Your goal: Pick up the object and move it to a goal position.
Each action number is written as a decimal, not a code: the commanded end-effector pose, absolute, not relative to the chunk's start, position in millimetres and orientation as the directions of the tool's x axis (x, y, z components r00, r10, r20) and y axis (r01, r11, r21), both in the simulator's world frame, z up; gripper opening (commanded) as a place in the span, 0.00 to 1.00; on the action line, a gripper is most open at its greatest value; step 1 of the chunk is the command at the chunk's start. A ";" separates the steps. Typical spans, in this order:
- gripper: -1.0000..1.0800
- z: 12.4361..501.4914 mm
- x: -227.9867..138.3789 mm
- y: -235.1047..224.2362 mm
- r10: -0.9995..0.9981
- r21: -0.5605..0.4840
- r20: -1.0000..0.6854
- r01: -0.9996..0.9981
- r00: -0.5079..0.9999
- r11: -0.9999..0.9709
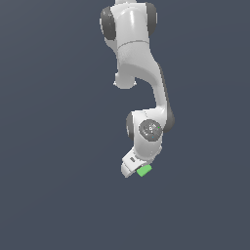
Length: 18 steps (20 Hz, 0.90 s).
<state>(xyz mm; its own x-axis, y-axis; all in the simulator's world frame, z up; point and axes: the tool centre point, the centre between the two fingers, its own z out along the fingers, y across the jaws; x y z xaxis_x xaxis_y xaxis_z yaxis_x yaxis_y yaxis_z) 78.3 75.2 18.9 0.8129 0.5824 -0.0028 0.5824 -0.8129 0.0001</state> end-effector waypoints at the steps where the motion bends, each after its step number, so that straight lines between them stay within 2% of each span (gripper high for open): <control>1: 0.00 26.4 74.8 74.5 0.582 0.001 -0.002 0.582 0.813 -0.813; 8: 0.00 60.9 56.8 71.5 0.582 0.001 -0.002 0.582 0.813 -0.813; 18: 0.00 138.5 16.6 64.7 0.582 0.002 -0.003 0.582 0.813 -0.813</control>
